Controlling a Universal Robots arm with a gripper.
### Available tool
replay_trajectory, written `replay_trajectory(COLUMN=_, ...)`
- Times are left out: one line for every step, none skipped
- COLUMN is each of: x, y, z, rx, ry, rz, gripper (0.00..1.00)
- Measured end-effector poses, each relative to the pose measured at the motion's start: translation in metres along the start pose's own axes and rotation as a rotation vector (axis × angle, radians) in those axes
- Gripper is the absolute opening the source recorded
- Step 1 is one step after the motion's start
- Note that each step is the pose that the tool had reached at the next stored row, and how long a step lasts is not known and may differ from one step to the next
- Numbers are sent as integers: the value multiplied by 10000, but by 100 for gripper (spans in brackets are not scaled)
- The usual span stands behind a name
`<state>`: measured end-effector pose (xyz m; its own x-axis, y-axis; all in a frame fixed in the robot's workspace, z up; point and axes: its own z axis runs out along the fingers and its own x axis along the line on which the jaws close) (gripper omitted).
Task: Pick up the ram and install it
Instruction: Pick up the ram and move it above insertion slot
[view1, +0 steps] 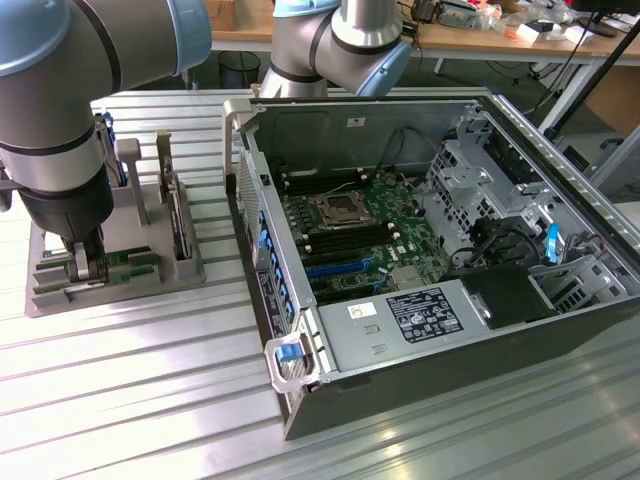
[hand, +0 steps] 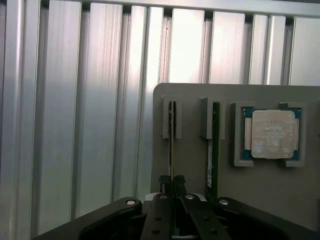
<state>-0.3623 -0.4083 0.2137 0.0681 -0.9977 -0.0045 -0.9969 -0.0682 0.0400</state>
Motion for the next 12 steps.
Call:
replay_trajectory(x=0, y=0, z=-3, rx=-1, ry=1, rz=0, gripper=12)
replay_trajectory(x=0, y=0, z=-5, rx=0, ry=1, rz=0, gripper=12)
replay_trajectory(x=0, y=0, z=-9, rx=-1, ry=1, rz=0, gripper=12)
replay_trajectory(x=0, y=0, z=-10, rx=0, ry=0, rz=0, gripper=12)
replay_trajectory(x=0, y=1, z=-13, rx=0, ry=1, rz=0, gripper=12)
replay_trajectory(x=0, y=1, z=-15, rx=0, ry=0, rz=0, gripper=12)
replay_trajectory(x=0, y=1, z=-17, rx=0, ry=0, rz=0, gripper=12)
replay_trajectory(x=0, y=1, z=-19, rx=0, ry=0, rz=0, gripper=12)
replay_trajectory(x=0, y=1, z=-21, rx=0, ry=0, rz=-1, gripper=12)
replay_trajectory(x=0, y=1, z=-22, rx=0, ry=0, rz=0, gripper=12)
replay_trajectory(x=0, y=1, z=-25, rx=0, ry=0, rz=0, gripper=12)
replay_trajectory(x=0, y=1, z=-30, rx=-1, ry=1, rz=0, gripper=12)
